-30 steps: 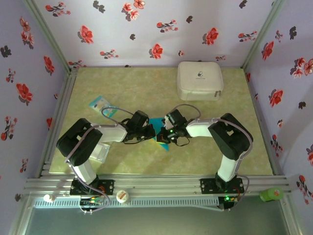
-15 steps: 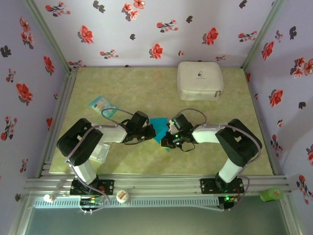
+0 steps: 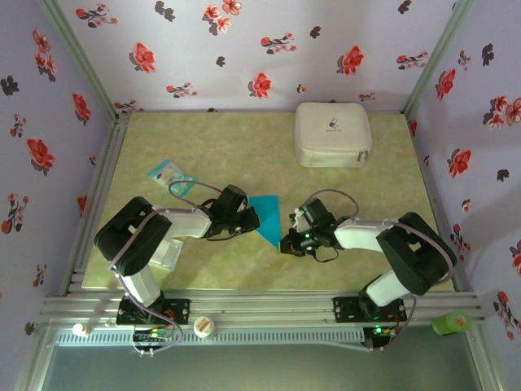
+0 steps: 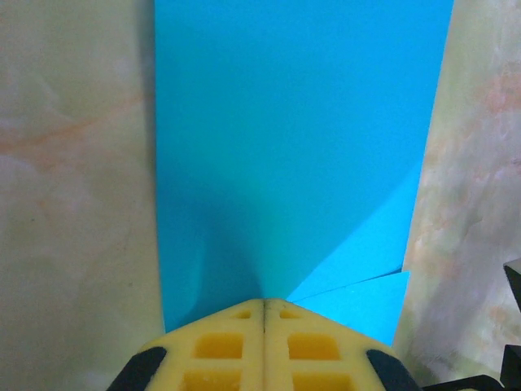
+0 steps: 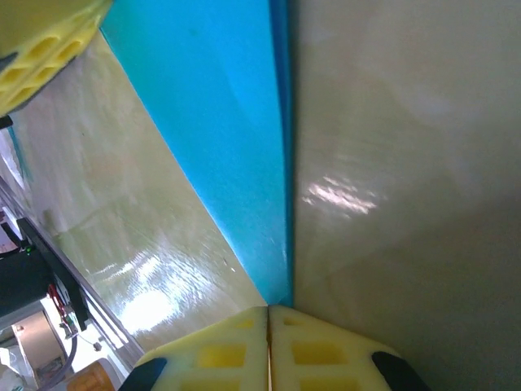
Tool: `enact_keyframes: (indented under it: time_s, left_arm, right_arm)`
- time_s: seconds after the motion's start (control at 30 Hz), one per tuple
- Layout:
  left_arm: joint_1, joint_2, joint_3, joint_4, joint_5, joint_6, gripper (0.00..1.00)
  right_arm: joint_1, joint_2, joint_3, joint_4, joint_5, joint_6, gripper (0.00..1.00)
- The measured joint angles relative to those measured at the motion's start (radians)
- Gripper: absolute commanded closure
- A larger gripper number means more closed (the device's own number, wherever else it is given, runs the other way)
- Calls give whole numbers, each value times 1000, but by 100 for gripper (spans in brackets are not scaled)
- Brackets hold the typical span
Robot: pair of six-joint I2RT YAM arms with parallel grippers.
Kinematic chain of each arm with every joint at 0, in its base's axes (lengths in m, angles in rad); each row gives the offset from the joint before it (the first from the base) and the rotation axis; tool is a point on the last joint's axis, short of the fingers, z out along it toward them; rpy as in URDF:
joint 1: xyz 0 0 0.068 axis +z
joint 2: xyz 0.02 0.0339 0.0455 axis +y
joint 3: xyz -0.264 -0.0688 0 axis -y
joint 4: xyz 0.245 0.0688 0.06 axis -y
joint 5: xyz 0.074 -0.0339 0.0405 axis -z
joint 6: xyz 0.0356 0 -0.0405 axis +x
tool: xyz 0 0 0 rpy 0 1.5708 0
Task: Fold a paper plane with a square sheet of paper (pick it up from the middle)
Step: Third fold the triangle at the center of the table.
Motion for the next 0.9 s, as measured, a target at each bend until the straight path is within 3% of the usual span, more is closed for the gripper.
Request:
enact_keyframes:
  time_s: [0.37,0.7,0.9]
  left_arm:
    - [1,-1,0,1,1,-6,100]
    - [0,-1,8,-14,1,-6,100]
    - [0,-1,18,-35,0,-6,100]
  right_arm:
    - [-20,-172,37,-80,-24,-18,90]
    - [-20,72,115,8,-44,13,93]
    - [-20,111,100,23,-36,15,100]
